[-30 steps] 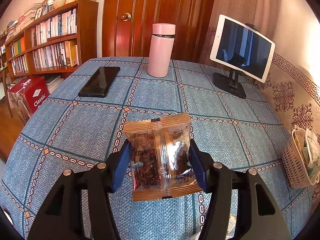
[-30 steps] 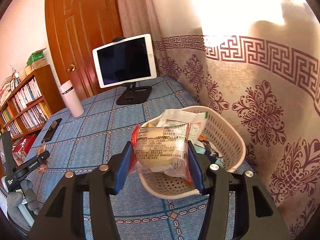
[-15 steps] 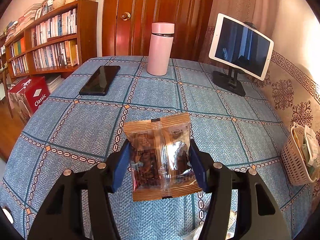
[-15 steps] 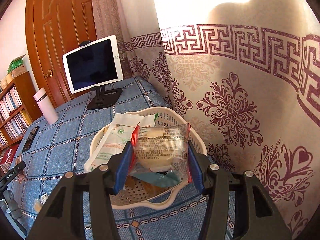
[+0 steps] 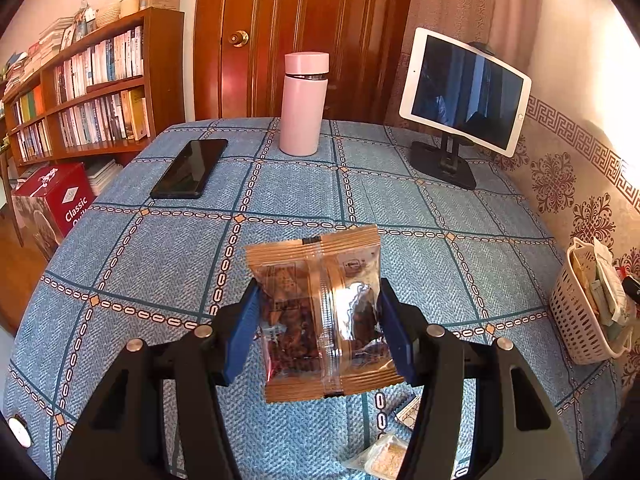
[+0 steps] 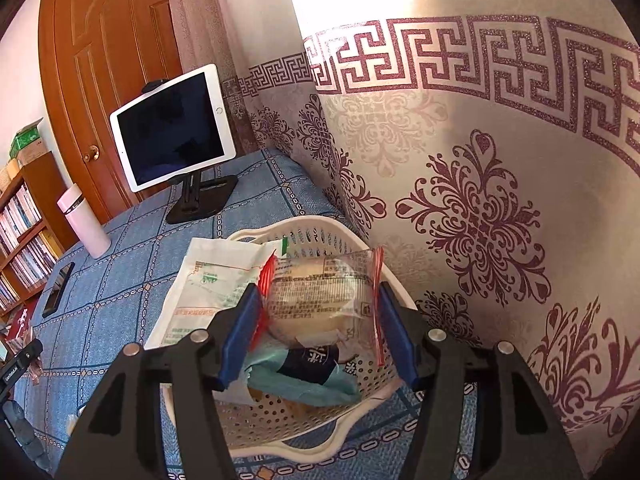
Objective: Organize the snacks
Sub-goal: 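Carry the brown cookie packet with the left gripper into the basket and release, then move the right gripper to the clear orange cake packet and grasp it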
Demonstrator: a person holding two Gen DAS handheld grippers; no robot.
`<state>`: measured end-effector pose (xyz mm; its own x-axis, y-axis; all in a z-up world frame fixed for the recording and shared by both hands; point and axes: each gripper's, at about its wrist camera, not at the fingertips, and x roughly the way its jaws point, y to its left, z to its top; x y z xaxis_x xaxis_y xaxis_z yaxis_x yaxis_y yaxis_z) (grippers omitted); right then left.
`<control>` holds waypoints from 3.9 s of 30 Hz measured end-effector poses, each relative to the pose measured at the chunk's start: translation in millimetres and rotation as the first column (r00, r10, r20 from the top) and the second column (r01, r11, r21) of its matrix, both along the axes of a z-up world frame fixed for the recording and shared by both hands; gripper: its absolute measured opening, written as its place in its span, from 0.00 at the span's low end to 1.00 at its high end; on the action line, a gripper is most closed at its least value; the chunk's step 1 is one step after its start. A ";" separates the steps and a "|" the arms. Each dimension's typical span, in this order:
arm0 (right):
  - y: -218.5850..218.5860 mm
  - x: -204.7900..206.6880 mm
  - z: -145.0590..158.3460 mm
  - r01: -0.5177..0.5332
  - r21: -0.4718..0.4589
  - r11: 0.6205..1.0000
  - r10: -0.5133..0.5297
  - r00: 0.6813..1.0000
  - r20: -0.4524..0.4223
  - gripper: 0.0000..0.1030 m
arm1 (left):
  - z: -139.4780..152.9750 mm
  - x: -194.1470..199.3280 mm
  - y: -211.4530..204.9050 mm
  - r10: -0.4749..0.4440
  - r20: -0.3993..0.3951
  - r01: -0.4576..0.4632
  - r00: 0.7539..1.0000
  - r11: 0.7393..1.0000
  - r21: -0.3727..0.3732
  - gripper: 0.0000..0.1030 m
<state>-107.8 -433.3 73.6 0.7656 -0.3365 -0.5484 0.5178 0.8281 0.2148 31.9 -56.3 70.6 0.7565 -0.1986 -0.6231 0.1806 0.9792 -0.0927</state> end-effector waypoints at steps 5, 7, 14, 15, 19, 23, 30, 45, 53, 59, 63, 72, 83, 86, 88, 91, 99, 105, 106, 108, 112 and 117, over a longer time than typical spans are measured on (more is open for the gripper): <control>-5.0 -8.2 3.1 0.009 0.016 1.000 -0.009 0.999 0.034 0.67 | 8.9 -7.1 -13.8 -0.036 0.018 0.035 0.999 0.999 0.007 0.57; -5.5 -12.5 4.4 0.010 0.020 1.000 -0.011 0.999 0.048 0.68 | 13.0 -11.2 -21.8 -0.054 0.027 0.054 0.998 0.998 0.013 0.57; -3.6 -27.1 5.8 -0.010 0.034 0.999 0.007 0.996 0.091 0.68 | 25.3 -24.5 -55.1 -0.131 0.047 0.130 0.990 0.991 0.030 0.57; -2.5 -29.0 5.9 -0.014 0.037 0.999 0.011 0.995 0.097 0.68 | 26.5 -26.8 -61.3 -0.144 0.049 0.142 0.988 0.989 0.034 0.57; 5.6 -40.5 6.2 -0.011 0.017 1.000 0.009 0.992 0.124 0.68 | 32.0 -37.5 -89.0 -0.201 0.061 0.197 0.978 0.978 0.064 0.57; 14.0 -50.4 6.3 -0.025 -0.002 1.000 0.025 0.989 0.144 0.68 | 38.7 -46.5 -119.4 -0.282 0.057 0.278 0.958 0.958 0.065 0.57; 13.3 -70.2 6.1 -0.022 -0.005 1.000 0.023 0.984 0.177 0.69 | 51.7 -56.0 -169.6 -0.410 0.047 0.407 0.911 0.912 0.056 0.57; 15.5 -89.1 -14.5 -0.057 0.035 0.998 0.050 0.983 0.175 0.69 | 57.7 -48.7 -256.4 -0.560 -0.008 0.559 0.829 0.827 0.057 0.57; 30.5 -82.5 -26.4 -0.112 0.034 0.993 0.106 0.984 0.147 0.69 | 42.4 -35.2 -293.5 -0.604 -0.090 0.607 0.792 0.794 0.020 0.57; 28.0 -79.4 -32.6 -0.118 0.055 0.992 0.109 0.984 0.140 0.69 | 34.5 -32.7 -309.5 -0.613 -0.105 0.618 0.783 0.786 0.024 0.57; 29.9 -77.1 -35.0 -0.125 0.059 0.990 0.116 0.984 0.135 0.69 | 32.6 -28.0 -315.3 -0.613 -0.112 0.619 0.782 0.786 0.018 0.58; 32.4 -72.9 -36.7 -0.136 0.065 0.989 0.126 0.983 0.133 0.69 | 27.1 -22.1 -314.7 -0.611 -0.138 0.616 0.779 0.787 -0.005 0.66; 41.3 -73.9 -32.3 -0.146 0.056 0.988 0.137 0.981 0.138 0.69 | 46.7 -25.7 -288.0 -0.581 -0.074 0.583 0.810 0.813 -0.005 0.74; 44.5 -73.3 -31.7 -0.154 0.056 0.987 0.145 0.980 0.136 0.69 | 52.5 -26.4 -277.1 -0.569 -0.062 0.570 0.820 0.822 -0.006 0.76; 47.5 -73.3 -31.7 -0.160 0.057 0.985 0.151 0.979 0.136 0.70 | 56.2 -26.4 -268.7 -0.561 -0.053 0.561 0.826 0.828 -0.008 0.79; 53.4 -72.8 -30.8 -0.167 0.053 0.985 0.159 0.978 0.136 0.71 | 61.4 -26.9 -249.9 -0.537 -0.035 0.537 0.843 0.844 -0.010 0.82; 74.8 -67.1 -30.6 -0.227 0.056 0.972 0.219 0.967 0.129 0.71 | 70.7 -25.9 -185.6 -0.414 0.005 0.414 0.910 0.910 0.006 0.82; 96.0 -61.8 -31.0 -0.285 0.049 0.957 0.278 0.954 0.107 0.71 | 57.4 -31.4 -138.3 -0.324 0.007 0.322 0.946 0.943 0.088 0.82; 99.3 -60.5 -30.9 -0.294 0.048 0.955 0.288 0.952 0.102 0.71 | 54.1 -32.0 -131.2 -0.310 0.001 0.308 0.951 0.946 0.101 0.82; 106.4 -59.3 -31.4 -0.313 0.043 0.949 0.308 0.947 0.095 0.71 | 48.4 -34.0 -116.4 -0.297 -0.010 0.296 0.955 0.949 0.112 0.82; 118.3 -54.2 -35.9 -0.353 0.060 0.934 0.349 0.934 0.074 0.71 | 38.4 -35.8 -89.3 -0.266 -0.027 0.268 0.964 0.955 0.127 0.82; 135.7 -48.2 -38.8 -0.396 0.066 0.916 0.393 0.918 0.053 0.71 | 31.2 -34.7 -62.5 -0.226 -0.041 0.229 0.973 0.966 0.118 0.82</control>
<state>-156.0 -297.6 34.8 0.8483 0.0373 -0.5281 0.1430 0.9443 0.2964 -2.8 -118.7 101.7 0.6829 -0.2854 -0.6724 0.3989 0.9169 0.0159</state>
